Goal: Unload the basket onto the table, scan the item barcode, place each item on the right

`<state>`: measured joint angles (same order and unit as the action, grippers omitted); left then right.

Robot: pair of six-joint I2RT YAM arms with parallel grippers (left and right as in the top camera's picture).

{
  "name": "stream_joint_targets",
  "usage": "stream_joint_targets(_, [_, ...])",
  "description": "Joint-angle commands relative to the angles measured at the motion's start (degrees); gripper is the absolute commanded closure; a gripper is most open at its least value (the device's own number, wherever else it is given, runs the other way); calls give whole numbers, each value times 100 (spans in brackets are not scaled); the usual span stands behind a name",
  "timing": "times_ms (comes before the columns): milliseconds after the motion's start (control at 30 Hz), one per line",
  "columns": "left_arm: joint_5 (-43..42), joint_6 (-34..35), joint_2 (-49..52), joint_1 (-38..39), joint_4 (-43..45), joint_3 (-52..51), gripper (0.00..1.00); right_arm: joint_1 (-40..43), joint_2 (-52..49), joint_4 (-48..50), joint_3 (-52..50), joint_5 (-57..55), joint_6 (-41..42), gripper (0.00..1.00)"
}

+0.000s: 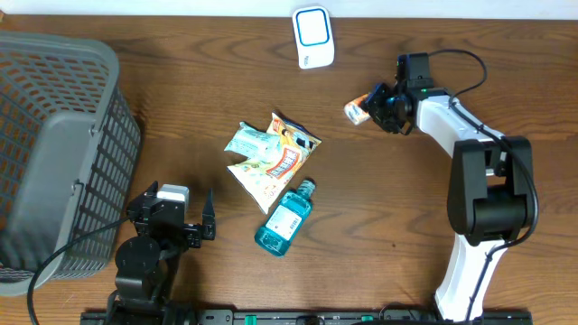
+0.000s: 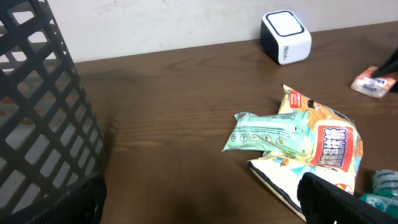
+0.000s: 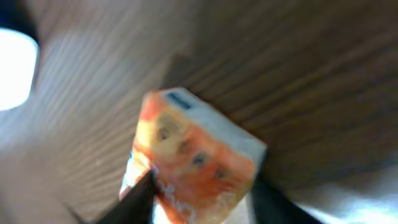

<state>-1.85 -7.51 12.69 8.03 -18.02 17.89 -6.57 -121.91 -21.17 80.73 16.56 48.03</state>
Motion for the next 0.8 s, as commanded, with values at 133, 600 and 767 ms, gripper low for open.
stream_joint_targets(133, [-72,4,-9,-2,7,-7,2,-50,-256,-243,-35,-210,-9,99])
stream_joint_targets(600, [-72,4,-9,-2,7,-7,2,299,-24,940,-35,7291,-3794,99])
stream_joint_targets(767, [-72,7,-9,-2,7,-7,2,127,-31,90,-90,7294,-4966,99])
